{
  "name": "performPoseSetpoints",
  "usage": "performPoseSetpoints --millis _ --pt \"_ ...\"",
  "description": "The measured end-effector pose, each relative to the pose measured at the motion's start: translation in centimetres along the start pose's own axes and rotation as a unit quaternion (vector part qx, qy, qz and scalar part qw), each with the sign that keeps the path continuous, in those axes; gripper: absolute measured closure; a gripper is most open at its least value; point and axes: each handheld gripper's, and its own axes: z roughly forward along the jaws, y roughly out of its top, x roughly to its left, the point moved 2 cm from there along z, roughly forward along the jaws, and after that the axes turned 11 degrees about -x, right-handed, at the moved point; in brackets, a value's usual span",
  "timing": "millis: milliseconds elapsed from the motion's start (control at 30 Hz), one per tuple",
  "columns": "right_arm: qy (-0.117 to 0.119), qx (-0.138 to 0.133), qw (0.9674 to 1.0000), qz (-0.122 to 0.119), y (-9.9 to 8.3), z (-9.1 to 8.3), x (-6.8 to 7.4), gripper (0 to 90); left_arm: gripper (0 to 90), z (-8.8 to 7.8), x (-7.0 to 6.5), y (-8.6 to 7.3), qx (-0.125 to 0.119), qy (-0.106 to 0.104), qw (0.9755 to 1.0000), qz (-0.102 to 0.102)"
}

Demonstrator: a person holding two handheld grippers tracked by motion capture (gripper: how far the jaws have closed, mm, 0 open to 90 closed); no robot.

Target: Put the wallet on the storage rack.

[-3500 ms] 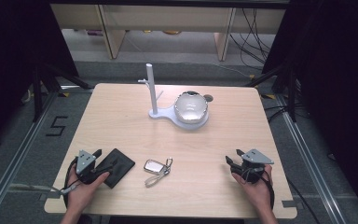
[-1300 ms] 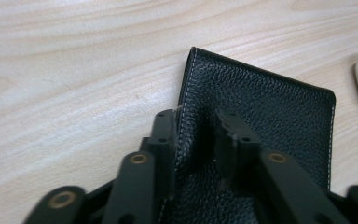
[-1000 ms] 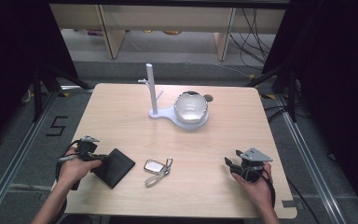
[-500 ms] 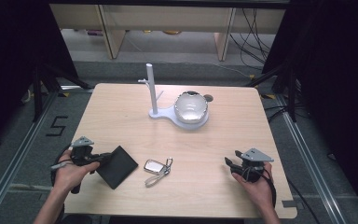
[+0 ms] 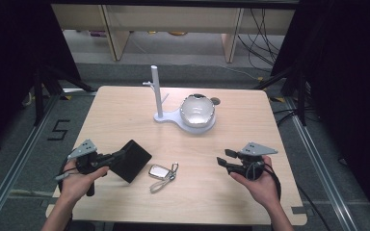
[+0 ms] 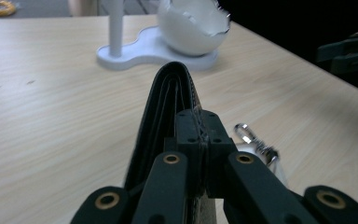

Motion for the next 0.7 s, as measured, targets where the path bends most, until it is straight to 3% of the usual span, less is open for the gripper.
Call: performPoseSetpoints --millis 167,233,400,433,533,567,600,633,700 --pt "0.047 -0.002 0.9987 -0.017 2.7 1.7 1.5 48.9 87.9 1.5 -1.2 1.4 -0.025 -0.027 0.9991 0.023" --pt "0.065 -0.007 0.9973 -0.033 3.6 2.4 1.8 47.8 87.8 2.2 -1.6 1.9 -0.029 -0.042 0.9983 0.029" --pt "0.108 -0.009 0.9931 -0.045 5.9 3.8 3.1 44.9 87.8 3.7 -3.1 2.8 -0.028 -0.073 0.9963 0.036" --pt "0.11 -0.01 0.992 -0.061 6.4 3.9 3.2 43.8 87.8 4.1 -3.4 2.9 -0.029 -0.083 0.9954 0.038" --pt "0.125 -0.009 0.9899 -0.067 7.3 4.2 4.1 41.7 87.7 5.1 -4.4 3.1 -0.023 -0.104 0.9934 0.041" --pt "0.131 -0.01 0.9881 -0.079 7.5 4.3 4.2 41.3 87.8 5.3 -4.7 3.1 -0.021 -0.108 0.993 0.041" --pt "0.139 0.002 0.9879 -0.07 7.7 4.3 4.6 40.4 87.7 5.7 -5.0 3.2 -0.021 -0.117 0.992 0.042" --pt "0.147 0.004 0.9861 -0.078 7.8 4.5 4.8 39.7 87.7 5.9 -5.2 3.2 -0.023 -0.126 0.9908 0.043" --pt "0.148 0.0 0.9857 -0.082 7.9 4.9 5.0 39.1 87.7 6.5 -5.9 3.2 -0.021 -0.137 0.9893 0.046"
